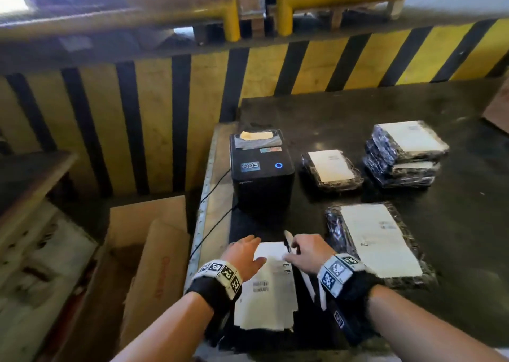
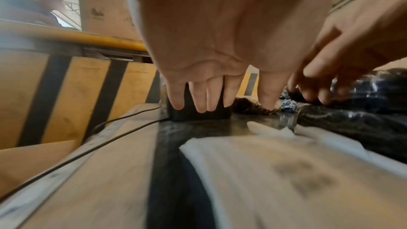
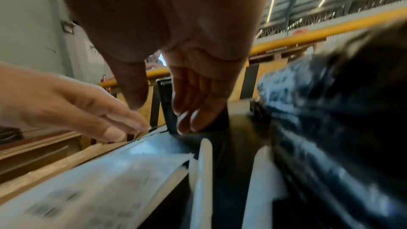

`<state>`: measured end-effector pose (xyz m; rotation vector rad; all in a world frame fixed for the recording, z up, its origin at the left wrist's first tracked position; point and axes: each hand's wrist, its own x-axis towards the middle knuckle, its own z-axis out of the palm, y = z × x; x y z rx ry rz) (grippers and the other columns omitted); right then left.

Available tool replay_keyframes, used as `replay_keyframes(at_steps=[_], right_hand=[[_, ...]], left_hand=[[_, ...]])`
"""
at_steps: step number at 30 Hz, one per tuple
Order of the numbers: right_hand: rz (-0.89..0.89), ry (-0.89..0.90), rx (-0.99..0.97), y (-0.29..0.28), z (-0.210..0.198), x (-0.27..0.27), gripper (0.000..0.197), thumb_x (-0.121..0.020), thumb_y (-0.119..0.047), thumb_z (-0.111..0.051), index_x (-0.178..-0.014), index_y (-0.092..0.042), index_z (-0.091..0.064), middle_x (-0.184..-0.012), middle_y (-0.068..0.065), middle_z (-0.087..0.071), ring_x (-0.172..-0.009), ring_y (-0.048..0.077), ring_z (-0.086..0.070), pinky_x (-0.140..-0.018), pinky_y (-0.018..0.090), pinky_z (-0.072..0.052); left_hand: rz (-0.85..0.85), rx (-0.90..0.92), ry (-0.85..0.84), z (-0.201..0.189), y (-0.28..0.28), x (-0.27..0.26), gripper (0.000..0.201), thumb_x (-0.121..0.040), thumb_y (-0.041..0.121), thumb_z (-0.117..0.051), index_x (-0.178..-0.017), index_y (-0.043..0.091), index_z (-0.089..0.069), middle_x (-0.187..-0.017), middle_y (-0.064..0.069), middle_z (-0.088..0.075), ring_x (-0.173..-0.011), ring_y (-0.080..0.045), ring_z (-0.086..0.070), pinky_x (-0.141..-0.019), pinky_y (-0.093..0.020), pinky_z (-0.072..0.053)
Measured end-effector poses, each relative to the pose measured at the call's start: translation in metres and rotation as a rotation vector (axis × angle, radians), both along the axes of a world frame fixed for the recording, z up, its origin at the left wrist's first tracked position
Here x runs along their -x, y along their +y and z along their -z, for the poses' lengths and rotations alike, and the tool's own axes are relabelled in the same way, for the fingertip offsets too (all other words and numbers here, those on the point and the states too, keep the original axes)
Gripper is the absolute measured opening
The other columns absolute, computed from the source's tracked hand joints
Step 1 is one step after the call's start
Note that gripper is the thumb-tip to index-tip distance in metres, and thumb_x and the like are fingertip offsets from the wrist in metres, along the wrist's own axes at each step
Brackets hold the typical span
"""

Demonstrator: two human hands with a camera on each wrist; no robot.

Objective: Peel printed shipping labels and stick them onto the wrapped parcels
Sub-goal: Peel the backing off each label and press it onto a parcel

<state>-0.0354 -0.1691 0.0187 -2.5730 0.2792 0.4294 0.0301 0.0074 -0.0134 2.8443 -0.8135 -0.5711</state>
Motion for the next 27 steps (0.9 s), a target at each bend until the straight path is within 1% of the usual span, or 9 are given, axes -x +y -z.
replay_keyframes(at_steps=[2,5,8,10,12,14,17,22,27], right_hand=[[0.008,0.099,0.068,0.008,0.013,0.002,0.059,-0.085,-0.046,-0.056,-0.129,-0.007,-0.048,-0.105,0.009,-0.067,-0.114,0.028,-0.057,-0.108,0.046,-0.034],[0.020,0.171,0.125,0.014,0.030,0.007,0.057,-0.086,-0.047,-0.055,-0.125,-0.006,-0.050,-0.076,0.004,-0.065,-0.110,0.025,-0.060,-0.113,0.041,-0.026],[0.067,0.235,0.046,0.015,0.043,0.011,0.044,-0.081,-0.047,-0.062,-0.100,-0.007,-0.065,-0.098,0.009,-0.071,-0.094,0.023,-0.065,-0.078,0.024,-0.045],[0.097,0.217,0.007,0.014,0.049,0.011,0.034,-0.081,-0.043,-0.065,-0.082,-0.009,-0.068,-0.087,0.008,-0.069,-0.079,0.018,-0.062,-0.060,0.020,-0.039],[0.135,0.153,-0.024,0.012,0.050,0.012,0.027,-0.082,-0.038,-0.066,-0.068,-0.014,-0.063,-0.076,0.004,-0.064,-0.078,0.017,-0.062,-0.068,0.021,-0.038],[0.129,0.088,-0.023,0.009,0.048,0.013,0.032,-0.083,-0.039,-0.065,-0.059,-0.019,-0.058,-0.069,0.001,-0.061,-0.085,0.019,-0.064,-0.091,0.028,-0.039],[0.087,0.017,-0.016,0.003,0.041,0.016,0.028,-0.087,-0.038,-0.059,-0.071,-0.017,-0.069,-0.075,0.001,-0.068,-0.071,0.011,-0.058,-0.105,0.043,-0.035],[0.075,-0.087,-0.103,-0.003,0.018,0.017,0.017,-0.088,-0.028,-0.059,-0.089,-0.017,-0.072,-0.092,0.001,-0.072,-0.086,0.015,-0.064,-0.078,0.025,-0.048],[-0.032,-0.192,-0.191,-0.009,-0.026,0.010,0.011,-0.088,-0.018,-0.059,-0.093,-0.023,-0.068,-0.092,-0.003,-0.065,-0.090,0.012,-0.060,-0.076,0.019,-0.044]], left_hand=[[-0.033,0.018,0.013,0.003,0.015,0.013,0.060,-0.096,0.039,-0.046,-0.148,0.016,-0.026,-0.157,-0.005,-0.024,-0.139,-0.024,-0.033,-0.113,-0.036,-0.031],[-0.095,0.040,0.042,0.011,0.030,0.030,0.064,-0.096,0.039,-0.047,-0.150,0.017,-0.019,-0.159,-0.003,-0.017,-0.142,-0.024,-0.026,-0.115,-0.037,-0.028],[-0.106,0.053,0.058,0.024,0.038,0.039,0.062,-0.094,0.042,-0.048,-0.146,0.018,-0.023,-0.154,-0.002,-0.025,-0.139,-0.023,-0.030,-0.113,-0.039,-0.032],[-0.109,0.052,0.059,0.029,0.041,0.042,0.060,-0.093,0.044,-0.048,-0.143,0.019,-0.026,-0.148,-0.001,-0.030,-0.137,-0.024,-0.032,-0.111,-0.040,-0.034],[-0.125,0.030,0.080,0.031,0.042,0.044,0.063,-0.094,0.045,-0.047,-0.146,0.019,-0.021,-0.155,-0.004,-0.022,-0.143,-0.027,-0.023,-0.115,-0.041,-0.028],[-0.136,0.005,0.092,0.030,0.043,0.044,0.066,-0.095,0.044,-0.045,-0.149,0.020,-0.016,-0.159,-0.006,-0.011,-0.146,-0.027,-0.015,-0.118,-0.042,-0.022],[-0.128,0.000,0.091,0.025,0.041,0.043,0.064,-0.095,0.045,-0.045,-0.149,0.020,-0.018,-0.160,-0.008,-0.009,-0.146,-0.027,-0.017,-0.118,-0.043,-0.023],[-0.129,0.046,0.065,0.009,0.039,0.042,0.060,-0.095,0.044,-0.046,-0.146,0.020,-0.026,-0.160,-0.005,-0.010,-0.142,-0.027,-0.028,-0.114,-0.041,-0.030],[-0.142,0.371,-0.114,-0.032,0.026,0.023,0.071,-0.093,0.038,-0.054,-0.151,0.020,-0.017,-0.158,0.000,-0.019,-0.143,-0.018,-0.025,-0.115,-0.036,-0.030]])
